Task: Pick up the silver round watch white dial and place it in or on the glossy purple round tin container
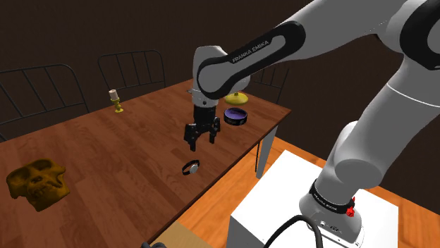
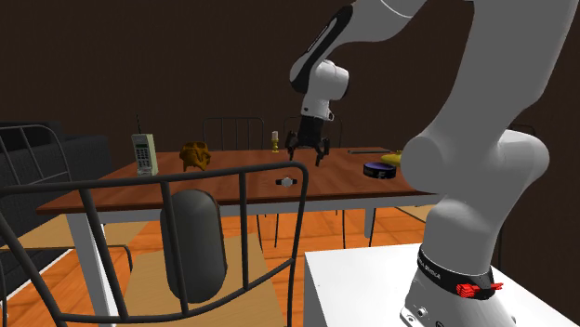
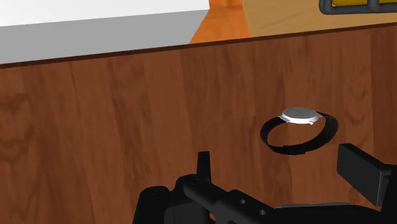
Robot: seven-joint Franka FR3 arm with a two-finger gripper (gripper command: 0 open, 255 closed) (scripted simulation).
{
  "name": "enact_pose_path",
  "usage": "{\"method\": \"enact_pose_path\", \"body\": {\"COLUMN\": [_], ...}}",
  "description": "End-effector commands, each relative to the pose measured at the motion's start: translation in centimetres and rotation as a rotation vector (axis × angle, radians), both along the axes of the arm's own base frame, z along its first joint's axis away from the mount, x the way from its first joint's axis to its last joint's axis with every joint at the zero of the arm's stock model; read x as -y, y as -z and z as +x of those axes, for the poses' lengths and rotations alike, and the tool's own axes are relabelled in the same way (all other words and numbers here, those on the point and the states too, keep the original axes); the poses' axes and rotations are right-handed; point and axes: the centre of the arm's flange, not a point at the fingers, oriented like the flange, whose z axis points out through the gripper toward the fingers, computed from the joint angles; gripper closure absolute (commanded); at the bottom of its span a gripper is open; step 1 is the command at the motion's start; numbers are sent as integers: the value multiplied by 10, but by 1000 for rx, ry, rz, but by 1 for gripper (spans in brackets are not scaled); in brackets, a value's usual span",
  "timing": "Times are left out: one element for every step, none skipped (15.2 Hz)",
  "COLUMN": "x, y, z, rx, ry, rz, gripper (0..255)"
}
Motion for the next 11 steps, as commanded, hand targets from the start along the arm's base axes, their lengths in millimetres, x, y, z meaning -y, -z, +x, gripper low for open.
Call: {"method": "enact_pose_path", "body": {"x": [-12,-13,-14,-15,-16,-18,-19,-20,-21,-21,-21], "y": [11,16,21,26,31,36,41,46,49,49,49], "z": [10,9,9,8,8,7,6,6,5,6,6], "rx": [2,2,2,2,2,2,2,2,2,2,2], "ry": [7,7,7,7,7,7,7,7,7,7,7], "rz": [15,15,15,15,15,15,15,15,15,15,15], "gripper": [0,0,0,0,0,0,0,0,0,0,0]}}
